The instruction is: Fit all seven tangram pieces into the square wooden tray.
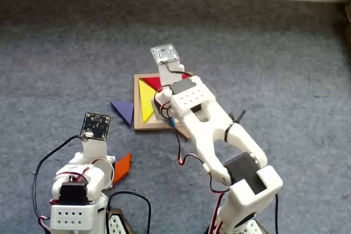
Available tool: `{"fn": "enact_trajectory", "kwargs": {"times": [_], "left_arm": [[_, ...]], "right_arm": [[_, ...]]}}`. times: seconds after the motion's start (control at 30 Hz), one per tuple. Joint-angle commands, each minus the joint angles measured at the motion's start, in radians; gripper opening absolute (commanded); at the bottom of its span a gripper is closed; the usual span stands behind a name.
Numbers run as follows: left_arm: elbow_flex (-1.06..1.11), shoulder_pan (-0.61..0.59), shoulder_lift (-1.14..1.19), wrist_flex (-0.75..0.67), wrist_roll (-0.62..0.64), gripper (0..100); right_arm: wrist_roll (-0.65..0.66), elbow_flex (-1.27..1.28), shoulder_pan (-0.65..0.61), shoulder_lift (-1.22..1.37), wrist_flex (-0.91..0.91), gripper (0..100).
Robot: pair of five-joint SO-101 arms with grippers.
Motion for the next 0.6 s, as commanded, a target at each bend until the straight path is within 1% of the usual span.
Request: {"fn": "enact_trajectory", "kwargs": {"times": [0.0,0.43,0.57], "left_arm": [[0.019,-0.01,-0.041,0.006,-0.005,1],[0.019,-0.01,-0.041,0.006,-0.005,1],[0.019,-0.01,-0.041,0.006,-0.005,1]], "right_arm": [[0.012,-0.058,0.025,-0.016,-0.007,13.9],[0.012,-0.051,0.025,-0.016,-0.007,13.9],[0.012,-0.056,0.067,-0.015,-0.013,13.9]]}}
